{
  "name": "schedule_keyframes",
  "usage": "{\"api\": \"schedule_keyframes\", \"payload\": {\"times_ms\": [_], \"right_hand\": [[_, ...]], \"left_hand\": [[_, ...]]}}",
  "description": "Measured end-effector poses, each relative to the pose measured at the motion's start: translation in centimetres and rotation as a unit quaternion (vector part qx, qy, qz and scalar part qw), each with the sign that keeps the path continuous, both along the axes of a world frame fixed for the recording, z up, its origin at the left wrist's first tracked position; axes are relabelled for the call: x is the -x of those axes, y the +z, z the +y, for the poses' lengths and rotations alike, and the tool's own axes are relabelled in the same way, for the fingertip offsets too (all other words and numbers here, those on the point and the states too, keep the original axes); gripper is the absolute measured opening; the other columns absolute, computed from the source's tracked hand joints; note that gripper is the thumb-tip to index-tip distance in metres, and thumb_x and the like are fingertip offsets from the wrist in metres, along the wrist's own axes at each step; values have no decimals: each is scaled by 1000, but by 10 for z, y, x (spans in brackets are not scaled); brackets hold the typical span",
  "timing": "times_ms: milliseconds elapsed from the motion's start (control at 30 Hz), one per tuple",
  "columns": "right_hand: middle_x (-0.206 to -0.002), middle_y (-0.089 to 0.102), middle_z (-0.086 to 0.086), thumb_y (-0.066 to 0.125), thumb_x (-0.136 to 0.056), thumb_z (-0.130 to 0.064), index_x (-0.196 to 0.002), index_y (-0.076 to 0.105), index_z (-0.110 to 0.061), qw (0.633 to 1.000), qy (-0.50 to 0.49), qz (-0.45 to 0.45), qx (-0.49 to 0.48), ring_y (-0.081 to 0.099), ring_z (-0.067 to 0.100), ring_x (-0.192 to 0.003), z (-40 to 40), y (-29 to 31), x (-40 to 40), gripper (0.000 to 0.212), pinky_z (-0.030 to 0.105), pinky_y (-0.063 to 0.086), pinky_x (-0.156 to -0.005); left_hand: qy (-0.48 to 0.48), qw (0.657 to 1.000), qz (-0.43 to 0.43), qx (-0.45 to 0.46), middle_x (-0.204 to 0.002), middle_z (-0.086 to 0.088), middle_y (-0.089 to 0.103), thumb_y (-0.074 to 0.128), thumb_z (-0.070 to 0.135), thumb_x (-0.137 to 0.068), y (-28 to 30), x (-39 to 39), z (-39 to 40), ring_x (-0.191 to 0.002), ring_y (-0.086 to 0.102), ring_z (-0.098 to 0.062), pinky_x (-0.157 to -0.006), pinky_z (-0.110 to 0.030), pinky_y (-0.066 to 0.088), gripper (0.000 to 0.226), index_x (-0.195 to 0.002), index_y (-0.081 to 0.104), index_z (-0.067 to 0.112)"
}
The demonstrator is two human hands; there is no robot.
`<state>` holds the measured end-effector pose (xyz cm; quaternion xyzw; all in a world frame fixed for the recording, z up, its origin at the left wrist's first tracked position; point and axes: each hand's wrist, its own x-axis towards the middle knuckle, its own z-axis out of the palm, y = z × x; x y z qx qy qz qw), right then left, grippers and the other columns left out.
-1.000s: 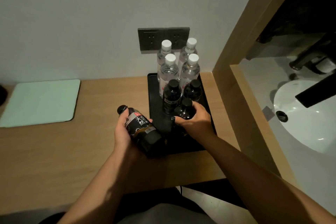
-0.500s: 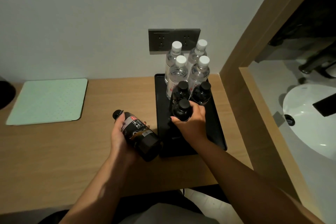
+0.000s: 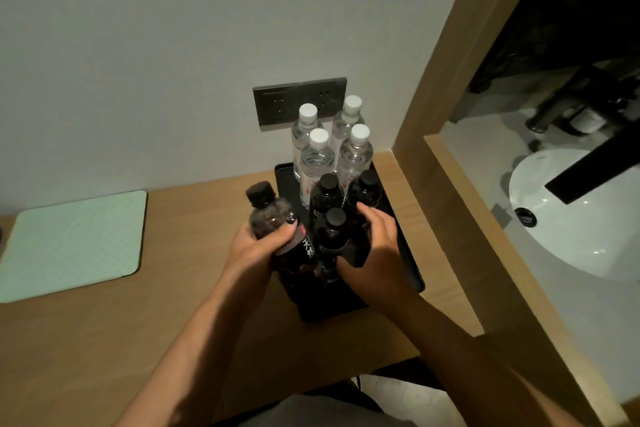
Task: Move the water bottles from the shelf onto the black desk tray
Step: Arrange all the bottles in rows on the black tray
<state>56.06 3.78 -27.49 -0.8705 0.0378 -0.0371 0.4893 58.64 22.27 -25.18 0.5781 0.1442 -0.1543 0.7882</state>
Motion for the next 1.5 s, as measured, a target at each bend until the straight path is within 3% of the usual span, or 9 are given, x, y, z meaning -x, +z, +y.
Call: {"api": "schedule_keyframes", "payload": {"times_ms": [100, 200, 300, 500, 633, 800, 900, 967, 1500], "right_hand": [[-134, 38, -6, 75, -69, -22, -137, 42, -22, 998, 48, -15, -33, 42, 2, -126, -5, 15, 18, 75, 15, 35, -106], [-128, 39, -11, 81, -68, -24, -133, 44, -25, 997, 52, 41, -42, 50, 0, -114, -1, 11, 26, 75, 8, 44, -91], [-122, 51, -8, 80, -70, -28, -126, 51, -22, 998, 12, 60, -7, 55, 5, -107, 2, -8, 30, 63, 1, 40, -78], [-116, 60, -8, 80, -69, -27, -124, 50, -23, 993, -35, 112, -31, 58, 10, -109, -21, -26, 36, 63, 18, 49, -90], [-108, 55, -12, 81, -73, -15, -122, 50, -18, 985, -108, 123, -46, 53, 7, -110, -40, -39, 31, 58, -8, 35, -71], [-94, 60, -2, 74, -80, -24, -109, 61, -7, 983, -117, 137, 31, 61, 14, -91, -58, -56, 7, 36, -3, 36, -62], [-100, 60, -8, 73, -73, -38, -117, 55, -13, 979, -146, 141, -16, 58, 7, -92, -51, -76, -11, 53, 19, 48, -88], [-122, 59, 0, 78, -74, -27, -131, 46, -14, 978, -145, 144, -42, 56, 16, -112, -44, -86, -16, 67, 23, 38, -98], [-124, 56, 7, 77, -76, -12, -128, 44, -12, 980, -124, 123, -91, 54, 22, -118, -43, -108, -32, 62, 25, 40, -97]], "left_hand": [[-60, 994, -46, -76, -109, -7, 70, 84, 17, -54, 9, 2, -14, -97, 70, -17, -77, -26, 56, 68, -116, 56, 12], [-93, 987, -62, -114, -100, 4, 69, 83, 4, -63, 18, 6, -34, -84, 69, 0, -64, -13, 52, 53, -105, 57, 21], [-157, 974, -80, -145, -95, 11, 72, 83, 5, -62, 20, 6, -50, -87, 67, 2, -66, -13, 52, 51, -105, 60, 21], [-276, 948, -97, -123, -109, 6, 72, 79, 21, -55, 28, -2, -57, -103, 67, -6, -83, -20, 55, 60, -113, 63, 17], [-141, 977, -96, -127, -116, -3, 68, 77, 13, -65, 27, -19, -49, -103, 67, -12, -89, -25, 54, 55, -118, 61, 14], [-117, 903, -181, -372, -116, 1, 59, 78, 11, -74, -4, -27, -45, -101, 58, -6, -80, -21, 53, 45, -112, 60, 27], [-161, 854, -260, -422, -102, 12, 55, 81, 10, -71, -18, -23, -52, -98, 57, -9, -84, -24, 52, 47, -114, 64, 18], [-160, 846, -266, -433, -94, 23, 47, 80, 6, -72, -21, -23, -56, -95, 54, -8, -85, -27, 53, 44, -113, 65, 12], [-123, 856, -219, -452, -120, 4, 50, 75, 13, -79, -46, -22, -63, -108, 44, -1, -88, 3, 29, 53, -127, 56, 21]]}}
